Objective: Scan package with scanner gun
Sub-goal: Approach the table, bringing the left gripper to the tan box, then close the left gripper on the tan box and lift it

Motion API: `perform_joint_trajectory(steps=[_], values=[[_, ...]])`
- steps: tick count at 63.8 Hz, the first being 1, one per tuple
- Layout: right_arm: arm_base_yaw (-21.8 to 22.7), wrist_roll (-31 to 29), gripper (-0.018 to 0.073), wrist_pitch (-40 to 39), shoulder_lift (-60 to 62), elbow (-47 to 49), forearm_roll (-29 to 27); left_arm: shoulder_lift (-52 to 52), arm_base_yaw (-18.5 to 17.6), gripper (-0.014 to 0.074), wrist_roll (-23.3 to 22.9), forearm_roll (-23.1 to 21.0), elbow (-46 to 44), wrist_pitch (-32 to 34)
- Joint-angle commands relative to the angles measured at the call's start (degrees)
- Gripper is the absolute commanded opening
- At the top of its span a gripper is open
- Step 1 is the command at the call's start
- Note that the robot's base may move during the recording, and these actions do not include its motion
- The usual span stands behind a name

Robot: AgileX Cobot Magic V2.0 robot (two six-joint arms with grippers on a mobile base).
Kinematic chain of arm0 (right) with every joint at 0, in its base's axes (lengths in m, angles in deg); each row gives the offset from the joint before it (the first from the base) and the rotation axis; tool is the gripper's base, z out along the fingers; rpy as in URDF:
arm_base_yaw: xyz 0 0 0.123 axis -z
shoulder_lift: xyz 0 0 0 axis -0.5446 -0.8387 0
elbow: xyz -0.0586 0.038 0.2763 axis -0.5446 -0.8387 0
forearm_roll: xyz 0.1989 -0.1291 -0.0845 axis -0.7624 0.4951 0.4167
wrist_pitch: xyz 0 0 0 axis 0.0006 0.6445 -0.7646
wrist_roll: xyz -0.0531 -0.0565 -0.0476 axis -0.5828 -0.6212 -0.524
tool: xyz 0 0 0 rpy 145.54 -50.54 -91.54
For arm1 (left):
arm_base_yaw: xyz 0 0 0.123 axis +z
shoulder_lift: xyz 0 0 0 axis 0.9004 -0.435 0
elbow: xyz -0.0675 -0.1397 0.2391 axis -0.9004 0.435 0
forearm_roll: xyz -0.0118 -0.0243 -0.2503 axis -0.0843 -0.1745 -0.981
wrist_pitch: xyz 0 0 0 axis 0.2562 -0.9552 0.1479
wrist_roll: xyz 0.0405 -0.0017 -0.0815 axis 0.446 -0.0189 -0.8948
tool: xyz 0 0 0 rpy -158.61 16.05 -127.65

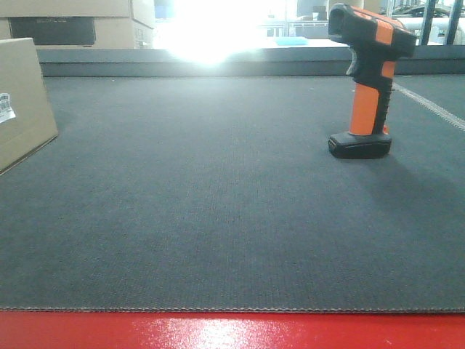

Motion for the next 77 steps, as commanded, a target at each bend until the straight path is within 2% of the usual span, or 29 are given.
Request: perform_joint_trajectory(steps=[1,13,15,22,27,31,37,47,53,56,61,65,69,77], values=[[-0.2,-0.3,-0.0159,-2.0,0.2,0.0,0.0,0.2,0.0,-0.0111,-0.4,-0.2,-0.2,4.2],[-0.2,-0.3,-0.0159,-4.1,0.2,0.0,0.0,0.2,0.0,-0.0111,-0.4,-0.3,-0.2,9.0],[-0.2,-0.3,-0.0159,-5.4,0.2,0.0,-0.6,0.2,0.0,-0.0111,-0.4,-1.2,-0.2,10.6],[-0.2,-0.3,-0.0159,-6.4,0.2,0.9,-6.2,0.2,0.0,-0.0111,-0.4,-8.4,-0.2,18.5],[-0.2,-0.3,-0.0159,-6.2,0.2,5.2,-6.2,0.2,0.0,-0.0111,-0.4,-10.5,-1.2,19.3],[-0.2,-0.3,-0.0159,-4.6,0.2,9.0,-6.2,0.2,0.0,-0.0111,-0.4,-10.6,-4.8,16.6],[-0.2,-0.3,-0.0159,0.7,-0.3,16.6,-6.1,0.0,0.0,-0.0111,-0.4,-10.4,-12.2,8.4],[-0.2,-0.3,-0.0159,9.8,-8.5,27.8,-6.0,-7.0,0.0,-0.0096,-0.4,-5.3,-25.7,-6.3],[-0.2,-0.3,-0.0159,10.2,-14.3,31.8,-6.0,-12.4,0.0,0.001,-0.4,-3.8,-32.7,-13.3],[-0.2,-0.3,-0.0146,10.2,-17.1,33.3,-6.0,-15.7,0.0,0.0094,-0.4,-3.1,-35.5,-15.8],[-0.2,-0.3,-0.0044,10.7,-21.4,35.0,-6.0,-20.7,0.0,0.0263,-0.4,-2.9,-38.9,-19.1],[-0.4,-0.3,0.0084,10.5,-24.4,35.4,-6.0,-23.8,0.0,0.0376,-0.4,-2.9,-41.0,-20.3],[-0.4,-0.3,0.0239,10.3,-27.0,35.4,-6.0,-26.8,0.0,0.0456,-0.4,-2.9,-42.1,-20.5],[-0.4,-0.3,0.0542,10.3,-31.1,35.4,-6.0,-30.2,-0.8,0.0543,-0.4,-2.9,-43.0,-21.6]])
